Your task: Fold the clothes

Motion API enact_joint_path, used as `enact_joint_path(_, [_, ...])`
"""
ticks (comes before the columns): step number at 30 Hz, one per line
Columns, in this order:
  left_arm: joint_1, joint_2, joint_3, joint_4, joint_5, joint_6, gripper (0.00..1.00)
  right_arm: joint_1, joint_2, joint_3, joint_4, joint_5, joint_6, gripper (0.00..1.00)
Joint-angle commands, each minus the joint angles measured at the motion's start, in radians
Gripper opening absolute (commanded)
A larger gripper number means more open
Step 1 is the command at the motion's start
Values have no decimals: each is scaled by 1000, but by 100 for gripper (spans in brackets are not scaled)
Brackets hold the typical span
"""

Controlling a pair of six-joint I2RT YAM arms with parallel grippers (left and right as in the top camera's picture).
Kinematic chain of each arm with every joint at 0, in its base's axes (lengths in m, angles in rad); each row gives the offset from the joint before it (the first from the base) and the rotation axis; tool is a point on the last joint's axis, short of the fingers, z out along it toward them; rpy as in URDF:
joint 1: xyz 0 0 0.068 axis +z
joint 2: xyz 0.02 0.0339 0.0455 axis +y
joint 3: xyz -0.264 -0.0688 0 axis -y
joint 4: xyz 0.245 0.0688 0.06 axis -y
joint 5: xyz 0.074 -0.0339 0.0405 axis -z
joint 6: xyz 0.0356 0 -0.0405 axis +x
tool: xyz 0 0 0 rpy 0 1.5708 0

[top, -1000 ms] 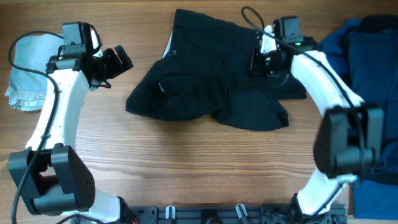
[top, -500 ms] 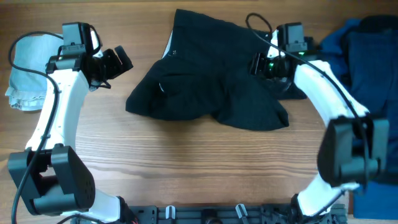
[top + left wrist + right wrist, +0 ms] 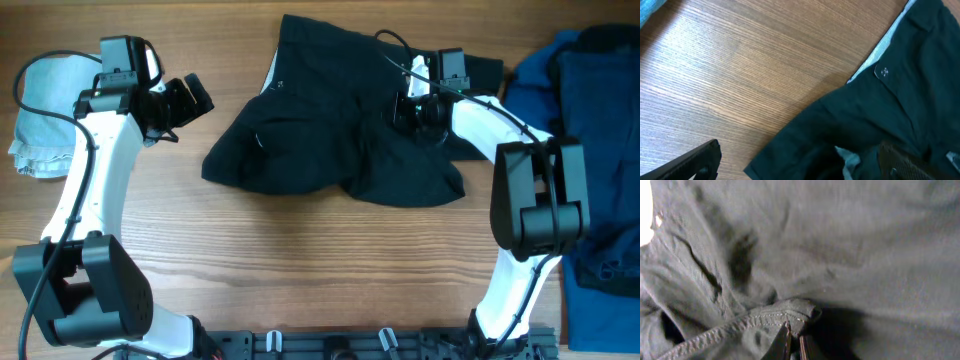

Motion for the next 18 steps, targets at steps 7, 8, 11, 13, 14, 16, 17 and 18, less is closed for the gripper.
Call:
enact_joint_path(7, [2,-18,16,-7,-3,-9,100,8,-447,-1,-701,177,-31,4])
enact_joint_path(8, [2,-18,16,-8,-3,-9,100,8,-455,-1,-792,177,-30,4])
enact_joint_path(11, [2,-18,16,-7,-3,-9,100,9,-454,-79,-908,177,-31,4])
enact_joint_path(13, [2,-18,16,-7,-3,-9,100,9,-454,-204,-906,228,-4,4])
enact_joint_path(14, [2,-18,16,-7,-3,-9,100,9,-454,-288,-895,274,35,4])
enact_joint_path(16, [2,-18,16,-2,-3,-9,100,9,-454,-377,-838,334,109,4])
enact_joint_path(17, [2,-18,16,0,-3,-9,100,9,-454,-414,-795,335,130,4])
enact_joint_path(18, [2,-18,16,0,-3,-9,100,9,-454,-440,-767,348,155,4])
